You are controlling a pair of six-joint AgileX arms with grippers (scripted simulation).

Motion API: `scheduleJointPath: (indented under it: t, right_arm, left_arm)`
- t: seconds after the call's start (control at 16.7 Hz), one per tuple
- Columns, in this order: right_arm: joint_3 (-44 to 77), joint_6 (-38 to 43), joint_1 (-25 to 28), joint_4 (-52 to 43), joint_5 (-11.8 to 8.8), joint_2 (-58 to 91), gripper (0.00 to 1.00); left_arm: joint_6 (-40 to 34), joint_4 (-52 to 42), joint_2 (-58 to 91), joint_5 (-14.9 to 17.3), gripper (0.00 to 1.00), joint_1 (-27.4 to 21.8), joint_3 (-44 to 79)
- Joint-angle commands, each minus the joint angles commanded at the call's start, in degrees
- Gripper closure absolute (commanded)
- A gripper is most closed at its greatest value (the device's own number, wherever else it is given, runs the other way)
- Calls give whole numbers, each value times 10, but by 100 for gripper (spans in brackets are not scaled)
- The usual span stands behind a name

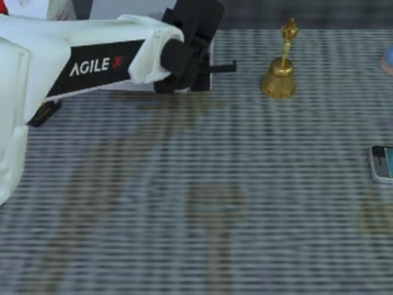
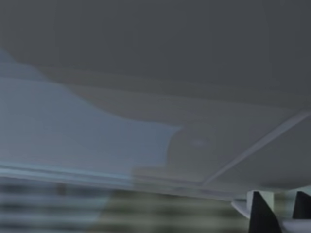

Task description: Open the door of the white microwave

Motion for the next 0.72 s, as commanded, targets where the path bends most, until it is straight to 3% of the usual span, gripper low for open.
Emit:
scheduleJointPath:
  t: [0.72]
  right_arm:
    - [0, 0, 0, 0, 0, 0, 0]
  left_arm:
    - [33, 30, -28, 24, 100, 4, -46]
